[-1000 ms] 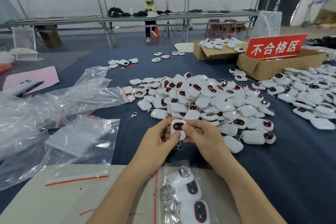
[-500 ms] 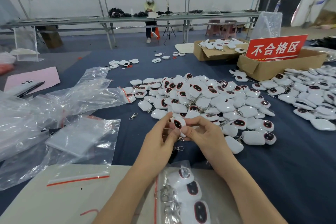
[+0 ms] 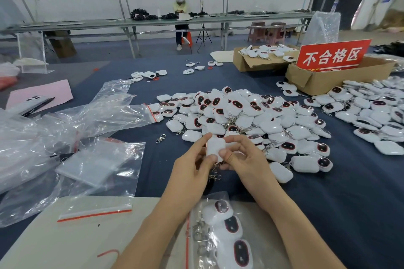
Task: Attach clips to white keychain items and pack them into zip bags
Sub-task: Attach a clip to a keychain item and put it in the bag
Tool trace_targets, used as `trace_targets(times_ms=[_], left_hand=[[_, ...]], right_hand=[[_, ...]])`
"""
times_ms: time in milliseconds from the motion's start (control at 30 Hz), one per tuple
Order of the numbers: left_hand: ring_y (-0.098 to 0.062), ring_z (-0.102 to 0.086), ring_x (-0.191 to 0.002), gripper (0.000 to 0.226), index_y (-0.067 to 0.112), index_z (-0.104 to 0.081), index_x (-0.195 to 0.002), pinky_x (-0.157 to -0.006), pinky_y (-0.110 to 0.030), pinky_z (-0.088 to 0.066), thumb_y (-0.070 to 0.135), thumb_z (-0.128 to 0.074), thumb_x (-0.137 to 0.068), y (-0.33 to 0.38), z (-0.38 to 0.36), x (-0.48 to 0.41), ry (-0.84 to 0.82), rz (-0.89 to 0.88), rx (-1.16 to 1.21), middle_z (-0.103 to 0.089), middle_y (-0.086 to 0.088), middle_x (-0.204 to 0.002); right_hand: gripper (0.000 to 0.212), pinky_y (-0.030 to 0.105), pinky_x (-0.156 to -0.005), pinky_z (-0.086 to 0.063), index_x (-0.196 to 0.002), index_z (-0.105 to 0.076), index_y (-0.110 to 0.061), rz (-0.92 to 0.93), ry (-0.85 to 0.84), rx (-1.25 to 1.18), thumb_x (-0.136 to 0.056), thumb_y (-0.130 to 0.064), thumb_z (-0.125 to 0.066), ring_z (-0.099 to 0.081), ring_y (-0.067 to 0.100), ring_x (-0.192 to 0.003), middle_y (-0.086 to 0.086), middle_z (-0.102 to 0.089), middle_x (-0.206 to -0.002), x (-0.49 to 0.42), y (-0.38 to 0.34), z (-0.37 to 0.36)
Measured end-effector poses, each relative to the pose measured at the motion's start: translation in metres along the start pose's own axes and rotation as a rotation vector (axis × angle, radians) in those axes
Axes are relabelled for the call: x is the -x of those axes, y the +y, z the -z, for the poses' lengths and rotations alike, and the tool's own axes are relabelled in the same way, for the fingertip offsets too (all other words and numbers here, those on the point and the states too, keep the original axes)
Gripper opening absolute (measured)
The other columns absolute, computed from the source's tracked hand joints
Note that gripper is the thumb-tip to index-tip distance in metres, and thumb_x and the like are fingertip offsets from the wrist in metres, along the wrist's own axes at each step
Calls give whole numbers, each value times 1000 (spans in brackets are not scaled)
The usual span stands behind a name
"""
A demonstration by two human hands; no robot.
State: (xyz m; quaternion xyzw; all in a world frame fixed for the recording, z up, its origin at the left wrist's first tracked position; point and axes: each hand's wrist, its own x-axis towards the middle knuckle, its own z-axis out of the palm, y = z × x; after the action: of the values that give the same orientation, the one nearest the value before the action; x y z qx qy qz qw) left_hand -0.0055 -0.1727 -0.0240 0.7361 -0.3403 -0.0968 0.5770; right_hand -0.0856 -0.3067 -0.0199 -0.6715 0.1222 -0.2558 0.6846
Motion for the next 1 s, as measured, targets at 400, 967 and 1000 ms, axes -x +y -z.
trace_targets(times_ms=[400, 967, 1000], left_hand=[[-24, -71, -70, 27, 39, -56, -105, -74, -45, -59, 12, -54, -102, 1, 3, -2, 6, 75, 15, -74, -2, -84], [-31, -70, -72, 23, 36, -55, -90, -71, -53, -58, 15, -57, -100, 2, -2, 2, 97, 26, -40, -73, 2, -77], [-34, -69, -72, 22, 36, -54, -90, -70, -53, -57, 17, -57, -100, 2, -2, 2, 104, 23, -44, -73, 0, -76]], right_hand=[[37, 21, -69, -59, -104, -73, -34, -46, -43, -33, -86, -2, -75, -75, 16, -76, 6, -77, -81, 3, -1, -4], [34, 20, -70, -58, -79, -81, -36, -75, 30, -68, -83, -2, -77, -74, 11, -84, -3, -78, -90, 4, -1, -6], [34, 20, -70, -58, -79, -81, -35, -74, 26, -67, -83, -2, -77, -74, 11, -85, -3, -78, -90, 4, 0, -6]])
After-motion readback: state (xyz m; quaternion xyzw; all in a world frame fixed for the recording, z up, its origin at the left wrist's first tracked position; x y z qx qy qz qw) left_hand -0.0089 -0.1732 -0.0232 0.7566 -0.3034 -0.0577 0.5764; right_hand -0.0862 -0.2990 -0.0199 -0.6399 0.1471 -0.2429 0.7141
